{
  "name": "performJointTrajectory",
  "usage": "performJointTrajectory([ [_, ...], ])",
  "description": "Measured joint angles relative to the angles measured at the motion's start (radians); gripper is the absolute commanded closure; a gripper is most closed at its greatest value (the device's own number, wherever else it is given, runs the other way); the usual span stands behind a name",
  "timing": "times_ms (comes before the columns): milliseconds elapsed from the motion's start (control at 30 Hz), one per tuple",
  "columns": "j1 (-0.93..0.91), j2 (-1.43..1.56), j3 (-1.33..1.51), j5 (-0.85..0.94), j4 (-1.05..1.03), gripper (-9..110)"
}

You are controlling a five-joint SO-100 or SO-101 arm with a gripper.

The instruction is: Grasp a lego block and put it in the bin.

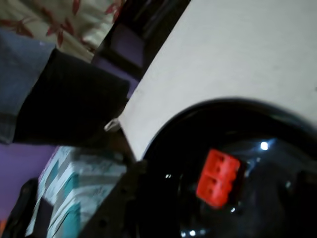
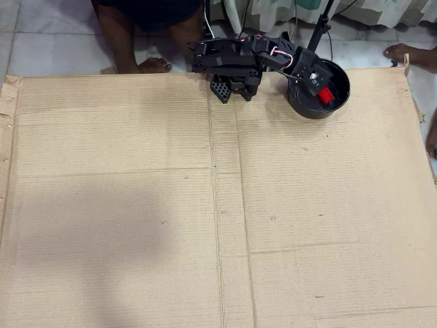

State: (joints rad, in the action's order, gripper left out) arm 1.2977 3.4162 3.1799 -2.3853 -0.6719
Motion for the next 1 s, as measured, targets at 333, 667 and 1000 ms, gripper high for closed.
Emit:
performJointTrajectory([
  [333,-0.311,-0.003,0.043,0.077,0.000,68],
  [667,-0.764,-0.003,0.043,0.078,0.000,89],
  [1000,-1.057,-0.003,0.043,0.190,-0.115,101],
])
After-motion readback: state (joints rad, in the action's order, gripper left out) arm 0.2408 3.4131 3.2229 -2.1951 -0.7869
